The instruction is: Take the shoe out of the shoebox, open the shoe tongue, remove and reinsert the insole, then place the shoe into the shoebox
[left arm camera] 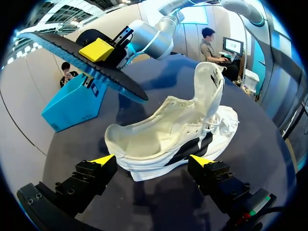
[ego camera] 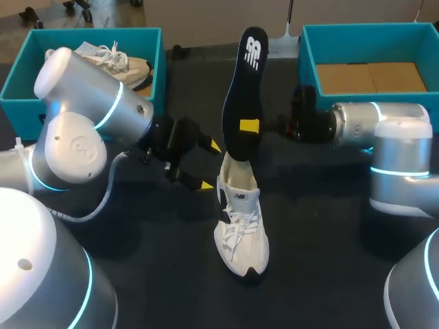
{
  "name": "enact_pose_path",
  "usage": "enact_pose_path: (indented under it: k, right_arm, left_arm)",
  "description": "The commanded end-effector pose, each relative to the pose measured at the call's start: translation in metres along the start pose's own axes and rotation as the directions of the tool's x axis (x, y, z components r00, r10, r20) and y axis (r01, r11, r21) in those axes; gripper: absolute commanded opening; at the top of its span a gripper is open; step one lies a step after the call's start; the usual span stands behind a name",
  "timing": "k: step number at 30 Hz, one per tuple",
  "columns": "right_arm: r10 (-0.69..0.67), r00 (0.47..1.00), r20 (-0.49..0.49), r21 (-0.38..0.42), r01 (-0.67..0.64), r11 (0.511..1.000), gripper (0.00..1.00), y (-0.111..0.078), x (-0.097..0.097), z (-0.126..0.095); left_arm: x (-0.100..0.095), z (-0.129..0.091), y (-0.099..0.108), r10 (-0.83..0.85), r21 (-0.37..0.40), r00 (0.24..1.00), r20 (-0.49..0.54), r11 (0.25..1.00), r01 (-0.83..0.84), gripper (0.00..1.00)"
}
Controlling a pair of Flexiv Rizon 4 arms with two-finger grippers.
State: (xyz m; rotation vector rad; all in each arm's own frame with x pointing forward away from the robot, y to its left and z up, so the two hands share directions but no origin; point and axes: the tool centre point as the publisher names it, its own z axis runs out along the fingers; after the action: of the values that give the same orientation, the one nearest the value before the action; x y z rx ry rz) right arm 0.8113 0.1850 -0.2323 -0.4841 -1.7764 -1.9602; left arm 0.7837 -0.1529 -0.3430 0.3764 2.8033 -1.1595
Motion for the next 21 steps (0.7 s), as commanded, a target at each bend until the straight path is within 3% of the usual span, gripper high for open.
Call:
enact_pose_path:
  k: [1,21]
  right_arm:
    - [0.000,1.000,0.003,0.001,0.000,1.000,0.00,0.000,0.000,0.001]
    - [0.049,0.998,0.035,0.032,-0.051,0.998,0.00,-0.036,-0.032,-0.012]
  left_arm:
    - [0.001,0.001,-0.001,-0.003,-0.005,1.000,0.007,1.000,0.004,1.00]
    - [-0.004,0.003,-0.010,0.016,-0.019,1.000,0.006,1.000,-0.016,1.00]
